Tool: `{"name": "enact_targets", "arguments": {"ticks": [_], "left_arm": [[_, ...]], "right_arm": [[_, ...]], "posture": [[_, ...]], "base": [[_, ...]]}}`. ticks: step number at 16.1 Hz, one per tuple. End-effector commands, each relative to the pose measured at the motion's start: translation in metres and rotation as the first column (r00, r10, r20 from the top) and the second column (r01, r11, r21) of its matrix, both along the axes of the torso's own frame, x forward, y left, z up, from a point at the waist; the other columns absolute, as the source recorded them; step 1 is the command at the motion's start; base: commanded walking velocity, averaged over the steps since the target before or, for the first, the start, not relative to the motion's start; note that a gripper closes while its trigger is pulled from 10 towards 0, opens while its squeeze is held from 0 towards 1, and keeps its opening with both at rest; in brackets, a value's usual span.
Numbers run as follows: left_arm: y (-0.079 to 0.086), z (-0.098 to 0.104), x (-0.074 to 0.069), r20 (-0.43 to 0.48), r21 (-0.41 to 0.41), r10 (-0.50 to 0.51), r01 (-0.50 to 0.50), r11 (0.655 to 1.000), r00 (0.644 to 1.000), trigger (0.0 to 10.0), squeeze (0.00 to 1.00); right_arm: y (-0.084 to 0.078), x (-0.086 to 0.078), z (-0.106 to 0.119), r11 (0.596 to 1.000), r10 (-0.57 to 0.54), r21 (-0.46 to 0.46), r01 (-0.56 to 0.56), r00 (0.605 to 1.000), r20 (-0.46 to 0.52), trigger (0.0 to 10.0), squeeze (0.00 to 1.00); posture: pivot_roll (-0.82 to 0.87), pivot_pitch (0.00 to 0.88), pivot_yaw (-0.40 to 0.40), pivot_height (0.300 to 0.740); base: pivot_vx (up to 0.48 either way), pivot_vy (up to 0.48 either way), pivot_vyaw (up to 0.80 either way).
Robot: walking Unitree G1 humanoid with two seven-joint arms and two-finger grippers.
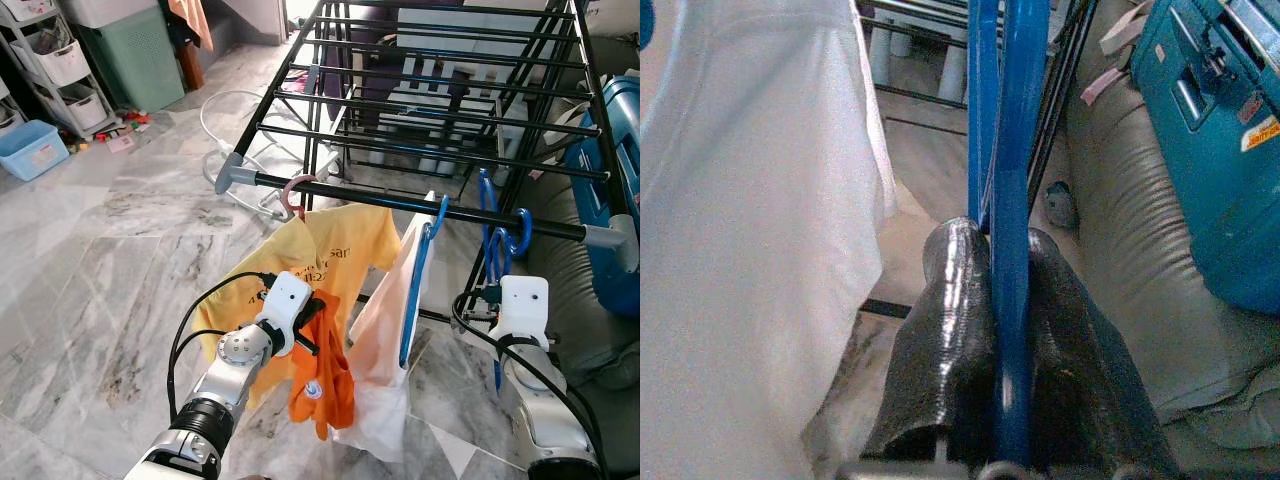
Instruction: Hang hanger
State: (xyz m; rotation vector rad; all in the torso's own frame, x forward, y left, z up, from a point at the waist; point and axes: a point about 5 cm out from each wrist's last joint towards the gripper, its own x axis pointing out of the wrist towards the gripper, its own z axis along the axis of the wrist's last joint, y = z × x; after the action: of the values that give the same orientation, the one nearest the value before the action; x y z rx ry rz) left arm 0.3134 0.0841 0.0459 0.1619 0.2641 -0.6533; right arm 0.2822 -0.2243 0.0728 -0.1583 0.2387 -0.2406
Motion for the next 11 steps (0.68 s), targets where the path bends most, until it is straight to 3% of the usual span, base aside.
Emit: {"name": "enact_targets", "arguments": {"ticks": [1, 3, 7, 8, 9, 10, 11], "left_arm": [[-0.001, 0.005, 0.004, 0.025, 0.013, -0.017, 0.016, 1.000, 1.000, 10.0, 0.00], [-0.003, 0.005, 0.004, 0.025, 0.013, -0.021, 0.021, 1.000, 0.999, 10.0, 0.00], [-0.004, 0.006, 0.004, 0.033, -0.001, -0.012, 0.012, 1.000, 0.999, 10.0, 0.00], [-0.004, 0.007, 0.004, 0.036, -0.008, -0.007, 0.007, 1.000, 0.999, 10.0, 0.00], [-0.005, 0.007, 0.005, 0.039, -0.015, 0.004, -0.003, 1.000, 0.999, 10.0, 0.00], [-0.004, 0.007, 0.005, 0.048, -0.009, 0.022, -0.022, 1.000, 0.999, 10.0, 0.00], [-0.003, 0.007, 0.005, 0.051, -0.008, 0.032, -0.032, 0.999, 0.998, 10.0, 0.00]], "right_arm": [[-0.003, -0.011, -0.014, 1.000, -0.013, 0.001, 0.013, 0.997, -0.070, 0.0, 0.00], [-0.004, -0.015, -0.015, 0.999, -0.016, -0.036, 0.014, 0.997, -0.078, 0.0, 0.00], [-0.006, -0.020, -0.001, 0.993, -0.032, -0.110, 0.034, 0.999, 0.019, 0.0, 0.00], [-0.008, -0.022, 0.005, 0.990, -0.047, -0.129, 0.056, 0.996, 0.071, 0.9, 0.00], [-0.011, -0.027, 0.008, 0.989, -0.069, -0.123, 0.081, 0.992, 0.104, 0.9, 0.00], [-0.011, -0.034, 0.009, 0.988, -0.079, -0.121, 0.095, 0.988, 0.132, 5.8, 0.00], [-0.010, -0.037, 0.009, 0.989, -0.082, -0.113, 0.098, 0.987, 0.140, 7.6, 0.00]], "posture": [[0.03, 0.062, 0.059, 0.740], [0.02, 0.060, 0.059, 0.740], [0.02, 0.056, 0.051, 0.740], [0.02, 0.052, 0.047, 0.740], [0.02, 0.050, 0.043, 0.740], [0.02, 0.045, 0.037, 0.740], [0.02, 0.045, 0.037, 0.740]], "base": [[0.000, 0.000, 0.00], [0.000, 0.000, 0.00], [0.000, 0.000, 0.00], [0.000, 0.000, 0.00], [0.000, 0.000, 0.00], [0.000, 0.000, 0.00], [0.000, 0.000, 0.00]]}}
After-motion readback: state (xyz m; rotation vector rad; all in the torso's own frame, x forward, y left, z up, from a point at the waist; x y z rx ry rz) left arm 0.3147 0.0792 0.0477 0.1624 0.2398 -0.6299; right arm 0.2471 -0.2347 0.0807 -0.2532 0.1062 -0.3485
